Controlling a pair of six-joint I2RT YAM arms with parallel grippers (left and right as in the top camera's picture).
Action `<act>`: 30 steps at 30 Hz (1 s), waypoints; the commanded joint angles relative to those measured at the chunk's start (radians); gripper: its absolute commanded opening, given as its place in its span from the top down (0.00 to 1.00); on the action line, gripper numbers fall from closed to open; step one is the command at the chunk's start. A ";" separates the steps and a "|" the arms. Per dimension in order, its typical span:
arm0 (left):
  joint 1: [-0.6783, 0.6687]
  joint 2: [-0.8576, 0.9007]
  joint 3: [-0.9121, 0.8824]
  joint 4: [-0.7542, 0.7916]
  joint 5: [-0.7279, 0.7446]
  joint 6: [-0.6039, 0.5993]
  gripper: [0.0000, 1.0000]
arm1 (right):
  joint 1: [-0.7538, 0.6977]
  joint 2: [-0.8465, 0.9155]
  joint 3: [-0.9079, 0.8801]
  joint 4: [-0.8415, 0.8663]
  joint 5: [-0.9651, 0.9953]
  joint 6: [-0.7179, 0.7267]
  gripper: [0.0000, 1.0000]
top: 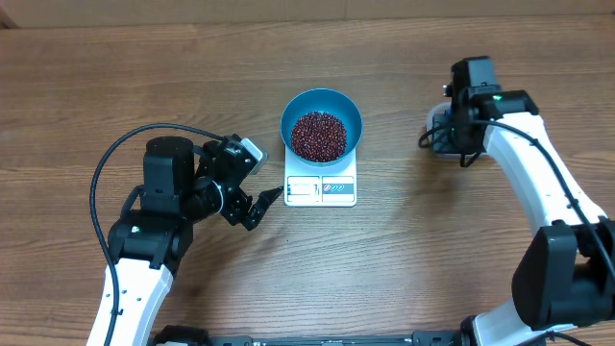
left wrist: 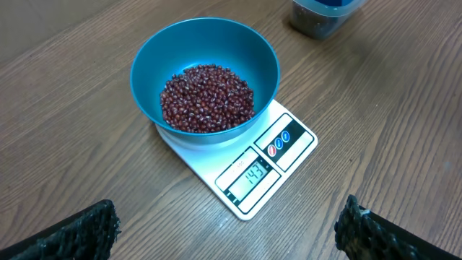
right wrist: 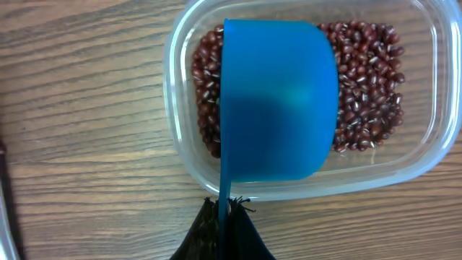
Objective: Scoop item into bowl and weigh 150g on scale
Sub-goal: 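Dip the scoop into the bean tub with the right gripper, then lift a small scoop of beans over the teal bowl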
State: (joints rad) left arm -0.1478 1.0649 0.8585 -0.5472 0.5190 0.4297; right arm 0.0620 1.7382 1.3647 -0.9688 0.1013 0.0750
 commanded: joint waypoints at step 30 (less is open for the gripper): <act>0.008 -0.005 -0.005 0.001 0.002 0.019 0.01 | -0.406 -0.074 0.026 -0.055 -0.661 -0.053 0.96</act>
State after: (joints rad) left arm -0.1478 1.0649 0.8585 -0.5472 0.5190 0.4297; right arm -0.3428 1.7176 1.3647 -1.0214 -0.5224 0.0475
